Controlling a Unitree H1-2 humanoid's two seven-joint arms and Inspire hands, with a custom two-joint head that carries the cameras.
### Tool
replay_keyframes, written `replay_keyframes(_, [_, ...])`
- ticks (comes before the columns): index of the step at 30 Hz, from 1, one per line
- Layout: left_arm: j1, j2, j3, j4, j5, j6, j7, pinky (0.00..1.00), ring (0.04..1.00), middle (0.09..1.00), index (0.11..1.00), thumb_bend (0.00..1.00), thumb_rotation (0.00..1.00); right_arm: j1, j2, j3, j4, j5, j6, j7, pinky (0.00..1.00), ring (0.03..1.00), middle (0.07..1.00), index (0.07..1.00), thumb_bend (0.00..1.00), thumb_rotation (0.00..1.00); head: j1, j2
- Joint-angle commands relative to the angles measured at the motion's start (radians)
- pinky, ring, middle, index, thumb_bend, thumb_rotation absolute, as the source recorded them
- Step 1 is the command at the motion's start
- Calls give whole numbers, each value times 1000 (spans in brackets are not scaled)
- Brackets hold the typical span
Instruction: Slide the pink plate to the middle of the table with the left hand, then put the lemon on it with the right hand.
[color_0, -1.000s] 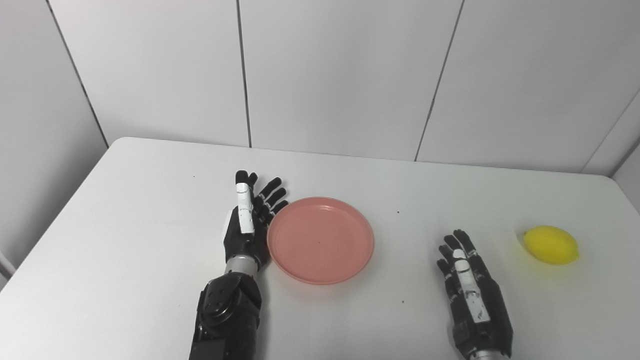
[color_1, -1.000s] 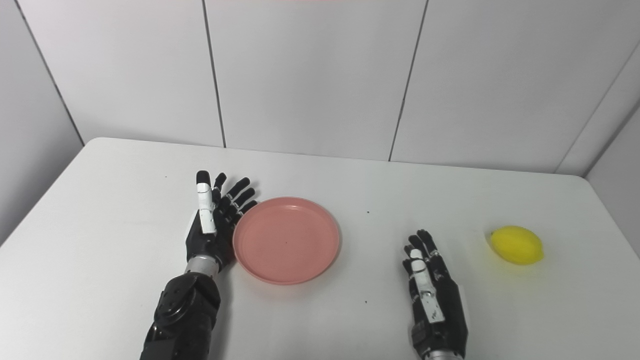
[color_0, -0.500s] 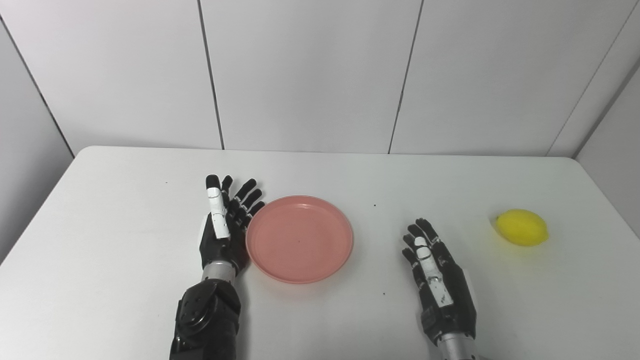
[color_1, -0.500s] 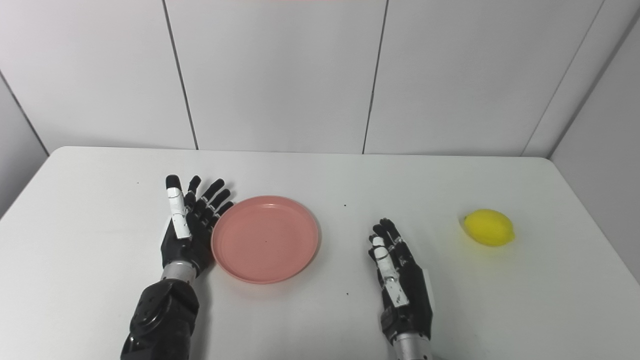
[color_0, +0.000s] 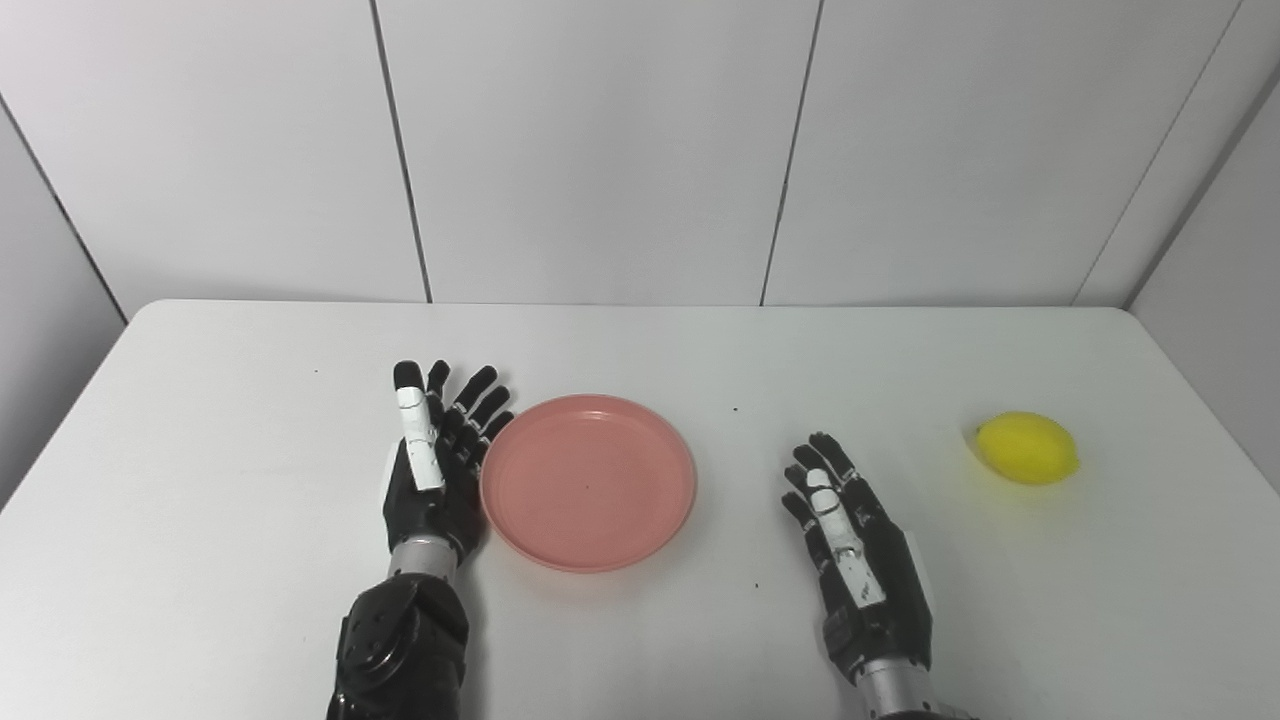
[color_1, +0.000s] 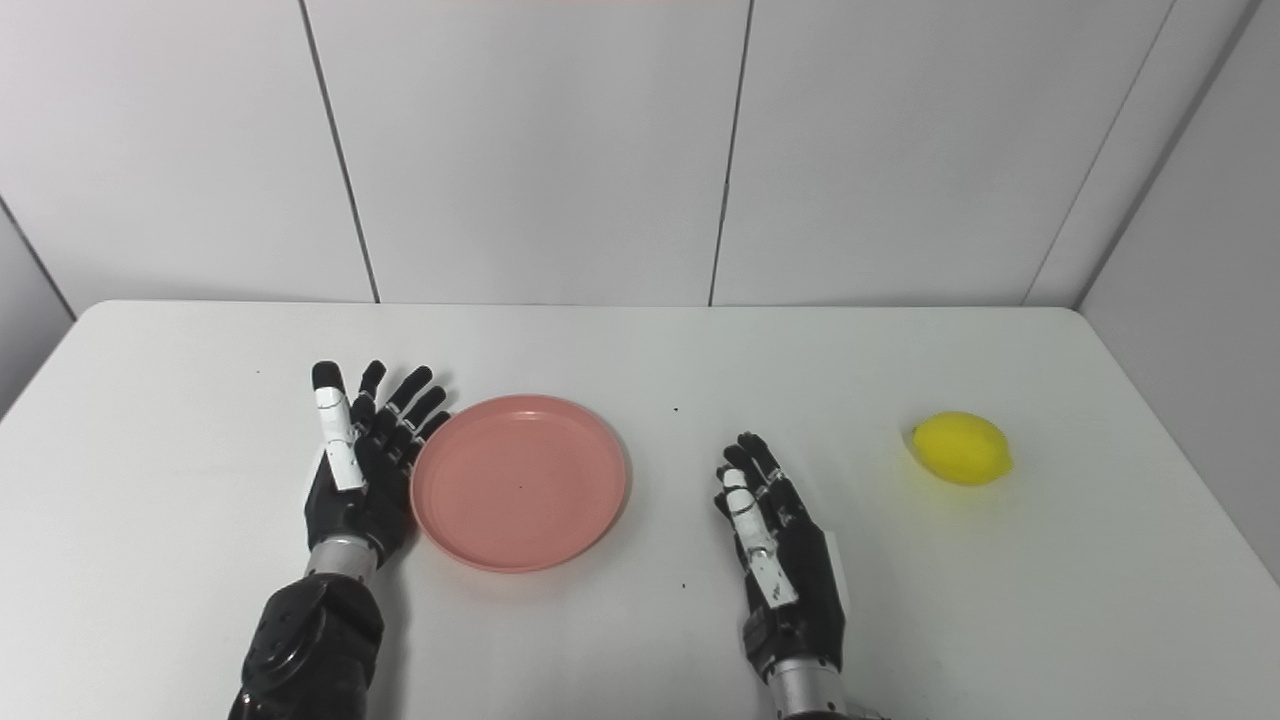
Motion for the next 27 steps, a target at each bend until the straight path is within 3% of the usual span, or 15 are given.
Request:
replay_keyframes(1, [-7,-10,-9,-18,-8,9,-13,856,854,856,1000,900,960,-5,16,6,8,-1,29,-7,905,883,868,845,693,472,1,0])
replay_keyframes(13, [-14,6,8,10,-22,0,-29,874,858,857,1000,918,934,-7,24,9,27,-37,8,-19,886,874,860,846,682,494,-51,-10])
replay_keyframes(20, [-21,9,22,33,-38,-15,-47,875,860,861,1000,919,921,-18,21,10,47,-117,-78,-35,878,851,830,810,693,524,-101,-27])
replay_keyframes(27, [-34,17,32,64,-60,-30,-68,894,878,867,1000,929,899,-37,29,10,15,-224,-108,-98,741,762,759,737,689,608,-139,-43])
